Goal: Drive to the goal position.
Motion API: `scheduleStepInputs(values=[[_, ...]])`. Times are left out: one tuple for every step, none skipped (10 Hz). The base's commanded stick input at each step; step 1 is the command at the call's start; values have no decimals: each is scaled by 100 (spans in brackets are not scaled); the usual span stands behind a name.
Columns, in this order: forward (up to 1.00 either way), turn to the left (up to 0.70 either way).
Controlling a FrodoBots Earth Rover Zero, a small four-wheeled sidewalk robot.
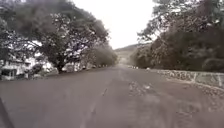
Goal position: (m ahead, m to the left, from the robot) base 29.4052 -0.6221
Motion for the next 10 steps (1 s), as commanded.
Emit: scheduleStepInputs(values=[[100, 0], [100, 0], [100, 0], [100, 0], [100, 8], [100, 19], [100, 2], [100, 1], [100, 0], [100, 0]])
